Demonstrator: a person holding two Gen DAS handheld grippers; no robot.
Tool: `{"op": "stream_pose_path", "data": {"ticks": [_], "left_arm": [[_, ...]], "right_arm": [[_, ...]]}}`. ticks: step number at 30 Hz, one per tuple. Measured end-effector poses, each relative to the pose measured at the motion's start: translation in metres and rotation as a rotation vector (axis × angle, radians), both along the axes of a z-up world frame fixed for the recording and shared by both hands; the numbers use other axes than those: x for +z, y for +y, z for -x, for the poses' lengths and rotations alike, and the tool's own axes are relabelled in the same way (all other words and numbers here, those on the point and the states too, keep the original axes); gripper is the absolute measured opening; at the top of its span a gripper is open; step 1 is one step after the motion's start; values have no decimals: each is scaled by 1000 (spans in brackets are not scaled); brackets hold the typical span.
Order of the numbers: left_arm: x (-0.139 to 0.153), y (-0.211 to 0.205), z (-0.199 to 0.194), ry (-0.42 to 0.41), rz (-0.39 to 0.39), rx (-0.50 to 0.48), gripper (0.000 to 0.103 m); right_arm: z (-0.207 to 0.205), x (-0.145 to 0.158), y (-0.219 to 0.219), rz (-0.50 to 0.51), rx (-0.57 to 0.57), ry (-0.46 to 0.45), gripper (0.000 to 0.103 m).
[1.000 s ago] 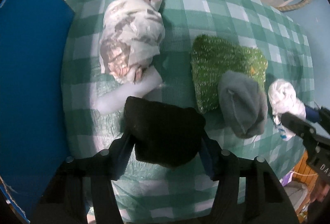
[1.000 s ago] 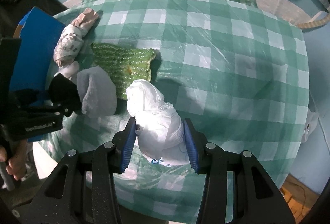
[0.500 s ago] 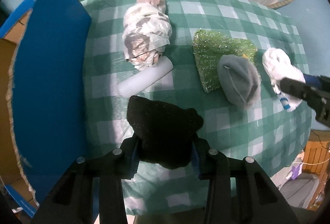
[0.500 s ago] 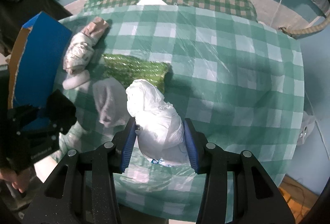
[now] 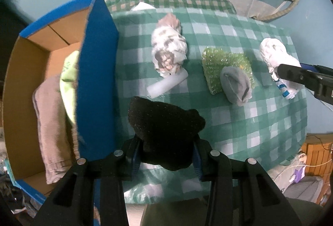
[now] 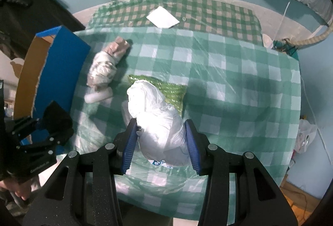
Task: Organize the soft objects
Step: 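Carry the black item and white bag toward the cardboard box with both tools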
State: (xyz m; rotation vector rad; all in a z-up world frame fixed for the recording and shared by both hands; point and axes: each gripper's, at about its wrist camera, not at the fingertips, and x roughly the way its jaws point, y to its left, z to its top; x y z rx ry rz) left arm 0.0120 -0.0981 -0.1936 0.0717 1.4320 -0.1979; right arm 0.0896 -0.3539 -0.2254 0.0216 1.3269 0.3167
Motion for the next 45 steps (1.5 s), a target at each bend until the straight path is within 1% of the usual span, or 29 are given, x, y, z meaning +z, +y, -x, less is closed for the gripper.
{"op": "stream_pose_path", "data": {"ticks": [3,4,7,16,22,28,36,45], "left_arm": [[18,3,3,-24,-5,3,41],[15,-2,-3,-30,-6,4,41],[23,2,-10,-44,4,15,41],[49,9,-10,-90,26,29,41],[62,19,-7,-110,21,33,41],[72,34,-4,-124,25,61,41],[87,56,-2,-149,30,111,41],[94,84,-2,-164,22,171,41]], "right_arm": [[0,10,4,-4,4,-14,44],[0,14,5,-5,6,-19,44],[0,23,9,-6,11,-29,44],[-1,50,24,-10,34,-60,44],[0,63,36,-13,57,-77,44],[1,74,50,-24,84,-88,44],[-1,89,80,-42,143,-108,44],[-7,102,118,-60,215,-132,45]]}}
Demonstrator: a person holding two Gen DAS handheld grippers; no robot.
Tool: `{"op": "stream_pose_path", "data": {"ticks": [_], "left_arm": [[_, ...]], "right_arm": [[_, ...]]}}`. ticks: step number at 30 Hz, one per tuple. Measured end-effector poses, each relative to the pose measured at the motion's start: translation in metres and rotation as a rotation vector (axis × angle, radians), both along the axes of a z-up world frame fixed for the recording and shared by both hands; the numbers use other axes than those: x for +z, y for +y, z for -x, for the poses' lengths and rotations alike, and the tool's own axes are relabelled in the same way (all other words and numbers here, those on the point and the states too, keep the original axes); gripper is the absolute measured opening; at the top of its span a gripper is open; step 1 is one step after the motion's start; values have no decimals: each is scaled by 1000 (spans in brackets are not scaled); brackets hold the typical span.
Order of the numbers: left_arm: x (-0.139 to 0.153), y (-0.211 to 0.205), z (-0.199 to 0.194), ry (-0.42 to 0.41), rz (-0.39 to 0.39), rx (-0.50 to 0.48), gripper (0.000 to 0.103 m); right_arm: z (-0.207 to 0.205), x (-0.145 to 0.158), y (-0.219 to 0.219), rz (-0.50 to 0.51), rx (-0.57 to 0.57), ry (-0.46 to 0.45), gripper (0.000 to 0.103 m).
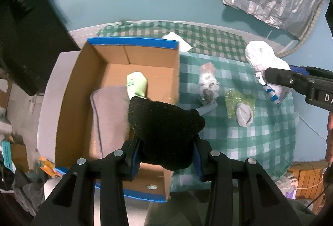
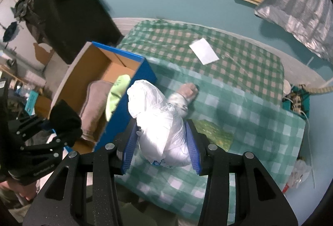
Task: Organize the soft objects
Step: 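Lower both held items over the inside of the box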
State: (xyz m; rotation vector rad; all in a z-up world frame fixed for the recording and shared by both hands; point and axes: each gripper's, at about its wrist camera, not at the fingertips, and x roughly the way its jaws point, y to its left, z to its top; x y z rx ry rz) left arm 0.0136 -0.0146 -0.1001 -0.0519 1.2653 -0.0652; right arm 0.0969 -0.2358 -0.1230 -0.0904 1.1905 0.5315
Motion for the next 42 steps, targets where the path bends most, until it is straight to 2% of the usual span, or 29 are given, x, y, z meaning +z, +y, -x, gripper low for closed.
{"op": "stream_pose_path", "data": {"ticks": [14,23,42], "left_arm": [[-2,52,5,-1,-4,119,41],[-8,82,5,12,-6,185,41],[-26,117,-6,25,-24,220,41]], "right_arm": [[-6,8,66,-7,119,-14,45],[-11,1,103,-2,177,5,45],[-22,-20,167,23,247,46,45]]}}
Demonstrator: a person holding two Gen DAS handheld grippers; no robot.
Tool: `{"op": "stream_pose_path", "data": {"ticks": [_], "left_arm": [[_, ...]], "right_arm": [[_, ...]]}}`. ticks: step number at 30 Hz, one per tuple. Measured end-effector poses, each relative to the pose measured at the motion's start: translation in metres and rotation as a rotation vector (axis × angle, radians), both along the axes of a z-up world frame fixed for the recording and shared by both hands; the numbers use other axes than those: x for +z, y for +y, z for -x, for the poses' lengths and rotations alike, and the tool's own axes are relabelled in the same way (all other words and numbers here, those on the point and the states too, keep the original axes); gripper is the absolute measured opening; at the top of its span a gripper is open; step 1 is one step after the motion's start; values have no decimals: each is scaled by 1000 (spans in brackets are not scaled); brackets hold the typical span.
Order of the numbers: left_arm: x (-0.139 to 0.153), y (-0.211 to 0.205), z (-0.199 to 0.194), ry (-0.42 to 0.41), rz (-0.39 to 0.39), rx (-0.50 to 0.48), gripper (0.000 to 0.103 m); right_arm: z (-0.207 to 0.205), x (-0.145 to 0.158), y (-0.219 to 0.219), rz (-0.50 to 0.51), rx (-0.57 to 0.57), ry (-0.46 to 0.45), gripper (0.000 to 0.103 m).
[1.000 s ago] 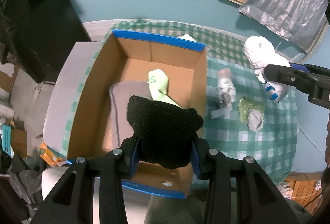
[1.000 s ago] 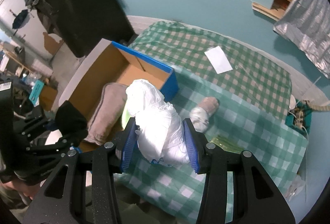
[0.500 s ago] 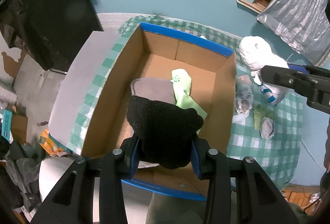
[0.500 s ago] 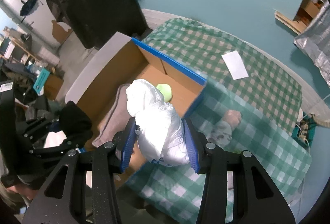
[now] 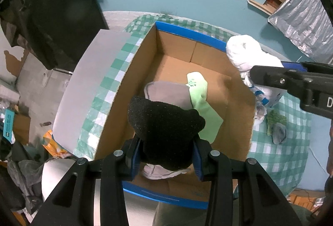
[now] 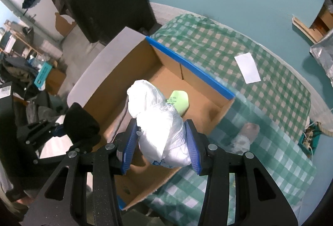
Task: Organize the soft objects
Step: 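Lower both held items over the inside of the box, then open the left gripper on the black item while the right opens on the white bag, then withdraw both tools from the box back over the bed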
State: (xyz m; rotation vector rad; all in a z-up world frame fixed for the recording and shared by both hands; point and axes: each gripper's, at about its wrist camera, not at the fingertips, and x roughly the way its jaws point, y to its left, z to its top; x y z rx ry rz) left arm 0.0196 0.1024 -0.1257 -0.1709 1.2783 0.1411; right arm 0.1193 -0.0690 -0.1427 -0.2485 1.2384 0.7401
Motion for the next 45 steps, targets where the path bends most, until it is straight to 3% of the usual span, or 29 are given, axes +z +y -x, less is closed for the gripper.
{"op": "stream_pose_path", "data": {"ticks": [10,20,33,45], "left_arm": [[-17,10,0,41,7,9,45],[-18,11,5,58,-18,8,66],[4,-10,-4,9,-43,-39,69],[20,-51,-16,-26,-68,-125,69]], "right_arm": [[3,-19,21,23,7,39,45],[8,-18,22,35,-27,20,57],[6,0,-5,1,-74,3,62],[5,17,-57,-21,-155,-11,63]]}}
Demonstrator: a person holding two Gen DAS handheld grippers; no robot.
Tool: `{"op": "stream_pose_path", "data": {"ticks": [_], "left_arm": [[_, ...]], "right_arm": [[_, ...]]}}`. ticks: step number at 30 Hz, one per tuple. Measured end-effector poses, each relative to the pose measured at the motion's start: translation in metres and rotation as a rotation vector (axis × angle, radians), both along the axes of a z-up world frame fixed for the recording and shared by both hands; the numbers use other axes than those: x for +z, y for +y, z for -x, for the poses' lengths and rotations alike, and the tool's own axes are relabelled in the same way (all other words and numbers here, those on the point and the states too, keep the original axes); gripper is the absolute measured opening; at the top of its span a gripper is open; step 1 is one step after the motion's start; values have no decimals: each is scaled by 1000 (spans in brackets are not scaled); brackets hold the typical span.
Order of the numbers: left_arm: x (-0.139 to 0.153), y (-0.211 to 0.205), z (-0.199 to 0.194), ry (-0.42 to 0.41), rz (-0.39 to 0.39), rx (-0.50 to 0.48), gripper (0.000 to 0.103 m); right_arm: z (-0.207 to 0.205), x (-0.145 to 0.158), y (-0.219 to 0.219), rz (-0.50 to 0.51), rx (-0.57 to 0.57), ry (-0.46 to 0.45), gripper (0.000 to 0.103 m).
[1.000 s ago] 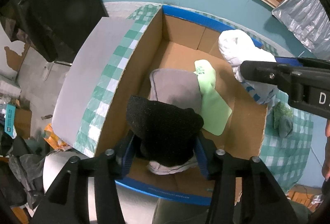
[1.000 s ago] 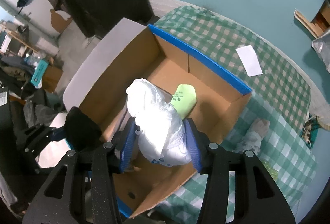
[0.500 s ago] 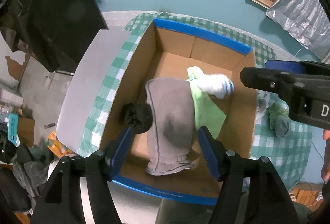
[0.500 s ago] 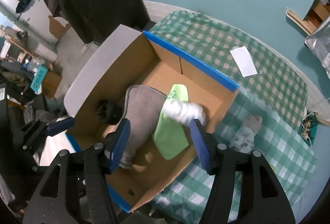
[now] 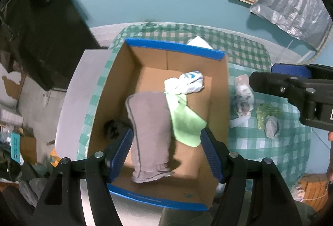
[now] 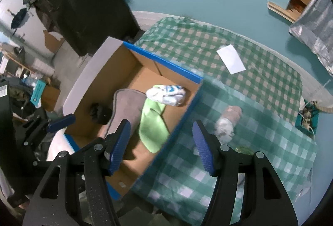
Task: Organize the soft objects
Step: 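Withdraw both tools from the box back over the bed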
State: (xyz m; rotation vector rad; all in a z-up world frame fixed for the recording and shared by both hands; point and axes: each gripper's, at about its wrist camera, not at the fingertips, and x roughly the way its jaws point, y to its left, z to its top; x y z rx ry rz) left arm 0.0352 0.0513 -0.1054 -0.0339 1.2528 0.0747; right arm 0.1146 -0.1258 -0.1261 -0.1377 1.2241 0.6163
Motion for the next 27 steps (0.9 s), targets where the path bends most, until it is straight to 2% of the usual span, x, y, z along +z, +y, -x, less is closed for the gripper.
{"op": "stream_pose_path", "data": {"ticks": [27], "left_arm": [[5,-103,-18,-2,4,-199,71]], "right_arm": [[14,-3,-141,22,-234,7,63]]}}
